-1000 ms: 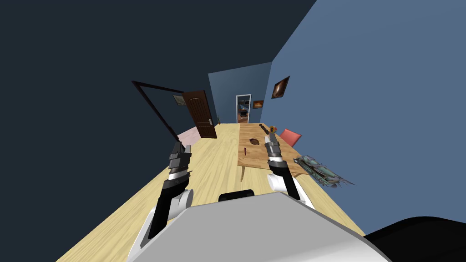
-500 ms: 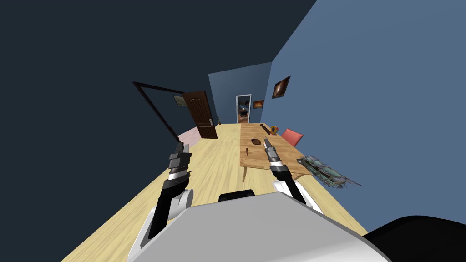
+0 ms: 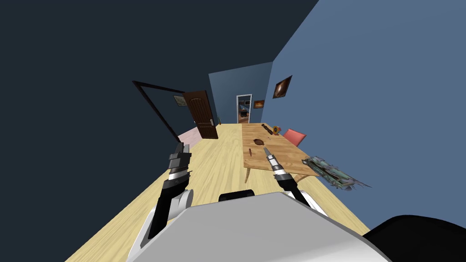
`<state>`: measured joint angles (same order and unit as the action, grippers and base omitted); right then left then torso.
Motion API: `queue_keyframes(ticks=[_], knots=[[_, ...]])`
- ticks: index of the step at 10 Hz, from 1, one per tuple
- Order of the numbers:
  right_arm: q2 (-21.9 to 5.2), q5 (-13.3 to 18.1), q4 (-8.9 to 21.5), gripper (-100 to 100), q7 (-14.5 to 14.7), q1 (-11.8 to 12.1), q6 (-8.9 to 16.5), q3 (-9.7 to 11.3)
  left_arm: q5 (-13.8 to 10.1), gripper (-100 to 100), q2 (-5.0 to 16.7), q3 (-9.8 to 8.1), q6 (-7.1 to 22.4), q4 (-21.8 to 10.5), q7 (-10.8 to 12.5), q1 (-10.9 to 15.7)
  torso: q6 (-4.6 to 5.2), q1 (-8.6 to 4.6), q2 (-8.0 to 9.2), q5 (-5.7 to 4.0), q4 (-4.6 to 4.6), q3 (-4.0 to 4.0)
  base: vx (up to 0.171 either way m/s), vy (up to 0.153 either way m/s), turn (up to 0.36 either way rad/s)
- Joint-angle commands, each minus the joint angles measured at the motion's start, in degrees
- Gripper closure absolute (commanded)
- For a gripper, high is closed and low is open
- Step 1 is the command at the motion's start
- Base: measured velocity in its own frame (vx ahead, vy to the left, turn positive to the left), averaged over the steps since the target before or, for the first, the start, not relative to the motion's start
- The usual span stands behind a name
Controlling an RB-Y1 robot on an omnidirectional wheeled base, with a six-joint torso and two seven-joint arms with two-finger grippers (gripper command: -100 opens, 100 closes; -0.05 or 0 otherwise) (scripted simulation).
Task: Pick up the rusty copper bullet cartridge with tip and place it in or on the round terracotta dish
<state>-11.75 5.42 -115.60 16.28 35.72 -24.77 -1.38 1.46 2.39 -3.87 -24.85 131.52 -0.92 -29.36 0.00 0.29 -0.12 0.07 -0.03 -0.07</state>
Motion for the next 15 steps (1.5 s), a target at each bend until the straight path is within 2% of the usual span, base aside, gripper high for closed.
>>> queue_keyframes(ticks=[1,2,3,4,5,6,9,10,12,13,15], knots=[[-1.15,0.03,2.86,-100,2.54,2.24,0.25,-0.14,0.00,0,0.00,0.00,0.00,0.00,0.00,0.00,0.00,0.00,0.00,0.00,0.00,0.00,0.045,0.099,-0.012],[-1.15,0.03,3.31,-100,2.54,2.24,0.25,-0.14,0.00,0,0.00,0.00,0.00,0.00,0.00,0.00,0.00,0.06,-0.02,0.01,0.00,-0.01,0.034,0.086,-0.012],[-1.85,0.04,5.12,-100,4.20,3.75,0.70,-0.25,0.00,0,0.00,0.00,0.00,0.00,0.00,0.00,-0.01,0.03,-0.01,0.01,0.00,0.00,0.029,0.087,0.001],[-1.85,0.04,5.28,-100,4.20,3.75,0.70,-0.25,0.00,0,0.00,0.00,0.00,0.00,0.00,0.00,0.00,0.03,0.01,0.01,0.00,0.01,0.020,0.067,-0.006],[-2.52,0.05,6.89,-100,5.86,5.26,1.16,-0.37,0.00,0,0.00,0.00,0.00,0.00,0.00,0.00,-0.01,-0.03,0.04,0.00,0.01,0.02,0.027,0.070,0.004],[-2.52,0.05,7.28,-100,5.86,5.26,1.16,-0.37,0.00,0,0.00,0.00,0.00,0.00,0.00,0.00,0.00,-0.02,0.04,0.00,0.01,0.02,0.028,0.068,-0.005],[-4.41,0.12,13.28,-100,10.45,9.64,2.54,-0.78,0.00,0,0.00,0.00,0.00,0.00,0.00,0.00,-0.01,0.08,-0.06,0.02,-0.01,-0.03,0.061,0.116,0.015],[-4.41,0.12,13.28,-100,10.57,9.64,2.54,-0.78,0.00,0,0.00,0.00,0.00,0.00,0.00,0.00,-0.01,0.20,-0.17,0.05,-0.03,-0.09,0.059,0.110,0.002],[-5.62,0.21,17.05,-100,13.31,12.29,3.41,-1.11,0.00,0,0.00,0.00,0.00,0.00,0.00,0.00,-0.02,0.09,-0.08,0.03,-0.01,-0.04,0.062,0.106,0.046],[-5.62,0.21,17.11,-100,13.31,12.29,3.41,-1.11,0.00,0,0.00,0.00,0.00,0.00,0.00,0.00,0.00,0.13,-0.10,0.04,-0.02,-0.06,0.052,0.075,0.001],[-6.83,0.35,20.73,-100,15.58,14.64,4.23,-1.47,0.00,0,0.00,0.00,0.00,0.00,0.00,0.00,-0.02,-0.07,-0.08,0.00,-0.01,-0.04,0.074,0.076,0.082]])
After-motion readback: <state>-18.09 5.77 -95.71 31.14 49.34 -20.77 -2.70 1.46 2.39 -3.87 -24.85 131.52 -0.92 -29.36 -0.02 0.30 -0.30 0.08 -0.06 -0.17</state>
